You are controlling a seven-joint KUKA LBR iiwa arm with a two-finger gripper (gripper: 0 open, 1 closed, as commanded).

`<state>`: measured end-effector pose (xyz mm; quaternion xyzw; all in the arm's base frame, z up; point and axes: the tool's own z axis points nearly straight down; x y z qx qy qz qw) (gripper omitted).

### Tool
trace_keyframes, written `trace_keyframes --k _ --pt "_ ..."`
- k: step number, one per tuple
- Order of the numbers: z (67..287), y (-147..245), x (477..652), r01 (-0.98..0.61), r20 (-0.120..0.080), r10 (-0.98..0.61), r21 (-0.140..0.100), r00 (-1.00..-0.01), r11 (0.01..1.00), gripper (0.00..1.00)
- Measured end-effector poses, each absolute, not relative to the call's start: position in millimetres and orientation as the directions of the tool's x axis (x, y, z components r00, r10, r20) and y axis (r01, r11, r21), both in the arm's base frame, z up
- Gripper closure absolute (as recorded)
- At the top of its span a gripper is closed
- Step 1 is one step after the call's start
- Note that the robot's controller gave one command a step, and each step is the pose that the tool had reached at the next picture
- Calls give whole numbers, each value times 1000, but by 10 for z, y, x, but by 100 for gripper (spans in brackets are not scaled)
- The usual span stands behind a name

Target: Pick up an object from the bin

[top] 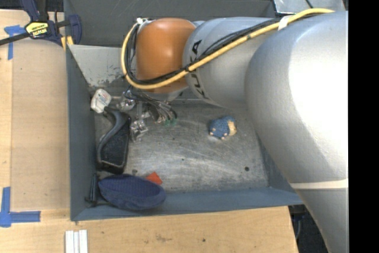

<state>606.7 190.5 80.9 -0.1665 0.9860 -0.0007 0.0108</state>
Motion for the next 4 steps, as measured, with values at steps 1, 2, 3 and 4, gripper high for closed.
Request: trace_keyframes --k 1,2,3,4 --pt "2230 1704 5906 -493 -12 -493 -3 -870 870 100" --pt "2180 1705 5891 -493 -4 -493 0 -870 870 0" --pt "1331 2029 4980 -643 4 -643 4 -766 766 0" --pt "961 2221 5346 -770 -5 -770 -1 -639 639 0"
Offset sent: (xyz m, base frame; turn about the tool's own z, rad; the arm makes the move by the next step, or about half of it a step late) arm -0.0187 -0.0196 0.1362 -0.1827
